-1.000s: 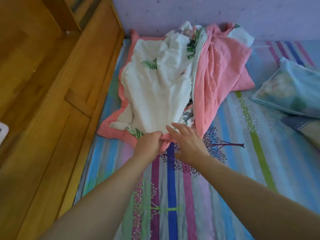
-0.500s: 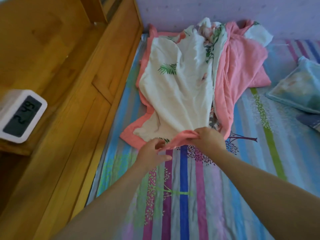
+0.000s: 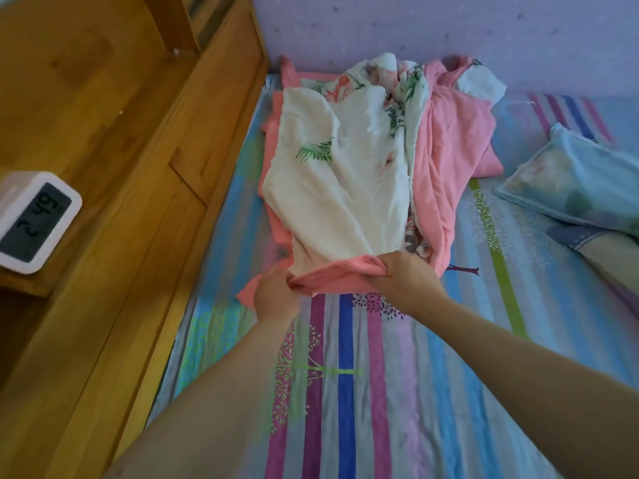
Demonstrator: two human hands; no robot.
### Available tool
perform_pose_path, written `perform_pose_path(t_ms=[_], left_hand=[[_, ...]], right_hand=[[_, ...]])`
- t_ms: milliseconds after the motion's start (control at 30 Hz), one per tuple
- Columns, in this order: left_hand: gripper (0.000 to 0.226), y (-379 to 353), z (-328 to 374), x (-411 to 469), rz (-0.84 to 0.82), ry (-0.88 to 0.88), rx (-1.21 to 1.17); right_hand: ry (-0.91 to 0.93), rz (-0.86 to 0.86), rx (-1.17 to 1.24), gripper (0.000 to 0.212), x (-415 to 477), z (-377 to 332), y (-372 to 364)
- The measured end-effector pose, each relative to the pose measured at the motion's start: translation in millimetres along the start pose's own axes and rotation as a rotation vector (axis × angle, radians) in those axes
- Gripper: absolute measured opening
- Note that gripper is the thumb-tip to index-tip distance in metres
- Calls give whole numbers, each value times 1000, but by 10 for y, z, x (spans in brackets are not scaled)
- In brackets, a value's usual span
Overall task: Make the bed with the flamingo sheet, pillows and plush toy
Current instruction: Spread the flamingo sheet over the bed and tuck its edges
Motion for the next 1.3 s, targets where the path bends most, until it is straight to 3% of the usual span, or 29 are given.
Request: perform_pose_path(t_ms=[200, 300, 367, 400, 467, 500, 600, 667, 833, 900, 1000, 1100, 1200, 1300], left_hand=[[9, 277, 39, -246, 70, -22, -186], [12, 459, 143, -441, 82, -222, 55], [26, 542, 187, -570, -7, -324, 179], [38, 541, 201, -644, -86, -369, 269], [63, 509, 189, -808, -207, -469, 554], [63, 501, 176, -888, -225, -521, 668], [23, 578, 96, -989, -163, -468, 797], [15, 705, -6, -1024, -109, -334, 833], [17, 927, -154, -1127, 7, -291, 980], [4, 1031, -215, -1179, 73, -343, 961], [36, 1150, -300, -1241, 118, -422, 933], [37, 1278, -329, -1418, 178, -513, 925], [27, 1361, -545, -1661, 119, -480, 1051], [17, 1444, -854, -1904, -3, -399, 1203]], right_hand=[[58, 90, 16, 20, -256, 101, 25], [113, -17, -158, 74, -406, 93, -24], [134, -128, -404, 88, -487, 145, -108], [148, -153, -510, 77, -512, 184, -145], [161, -130, -647, 32, -560, 182, -148], [151, -107, -677, 20, -589, 162, -126], [175, -104, -663, 24, -676, 83, -187], [231, -87, -634, 32, -747, -7, -242], [350, -21, -540, 17, -917, -105, -253], [355, -16, -552, 18, -997, -70, -248], [353, -47, -618, 33, -1119, -71, -299], [298, -75, -593, 37, -1278, -98, -397], [212, -111, -518, 36, -1503, -186, -556], [224, -118, -557, 21, -1763, -338, -777]])
Point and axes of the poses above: each hand's wrist, its own x-axis towards the middle knuckle, its own y-axis out of the back of the hand, z = x × y, the point moved 8 cm from there along x, towards the middle knuckle, and after that the axes turned 2 degrees about z, right-handed, at the moved point
